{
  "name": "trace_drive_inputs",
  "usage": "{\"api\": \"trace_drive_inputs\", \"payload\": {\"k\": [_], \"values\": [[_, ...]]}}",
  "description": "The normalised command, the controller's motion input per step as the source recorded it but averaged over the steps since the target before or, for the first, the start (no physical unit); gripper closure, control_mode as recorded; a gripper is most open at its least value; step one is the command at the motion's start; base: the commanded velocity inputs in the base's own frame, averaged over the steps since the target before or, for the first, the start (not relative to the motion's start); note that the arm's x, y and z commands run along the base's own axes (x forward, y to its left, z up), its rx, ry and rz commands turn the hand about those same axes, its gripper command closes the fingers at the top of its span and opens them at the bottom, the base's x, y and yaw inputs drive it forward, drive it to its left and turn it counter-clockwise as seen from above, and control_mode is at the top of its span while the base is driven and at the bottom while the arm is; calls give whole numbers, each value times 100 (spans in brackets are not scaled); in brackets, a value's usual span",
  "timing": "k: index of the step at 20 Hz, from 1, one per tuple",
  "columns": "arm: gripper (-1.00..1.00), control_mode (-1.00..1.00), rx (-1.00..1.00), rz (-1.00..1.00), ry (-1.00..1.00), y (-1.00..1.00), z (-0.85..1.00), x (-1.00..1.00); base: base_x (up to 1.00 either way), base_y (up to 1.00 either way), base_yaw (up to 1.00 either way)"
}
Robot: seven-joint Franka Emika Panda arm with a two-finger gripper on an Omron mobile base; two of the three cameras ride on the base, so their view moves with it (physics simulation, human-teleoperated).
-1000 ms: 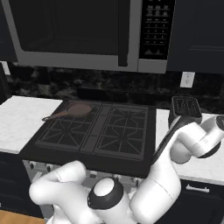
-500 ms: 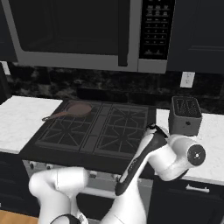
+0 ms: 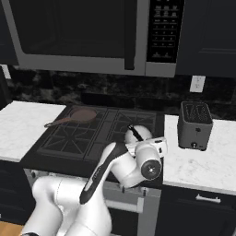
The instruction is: Pick the kettle from the counter and place it on a stove burner. Then turn the burner on.
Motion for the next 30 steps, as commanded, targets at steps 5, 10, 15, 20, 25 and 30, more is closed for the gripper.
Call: {"api": "trace_drive_inputs", "payload": {"k": [5,10,15,20,25,30], "values": [[100,-100,-12,-2,28,56,0,74,0,0,0],[100,-100,-4,0,19,1,-8,53,0,0,0],[100,-100,0,0,24,-2,-2,55,0,0,0],[100,-100,0,0,2,0,-5,4,0,0,0],[100,-100,0,0,0,-3,-19,29,0,0,0],[100,-100,0,0,0,-8,-1,26,0,0,0]]}}
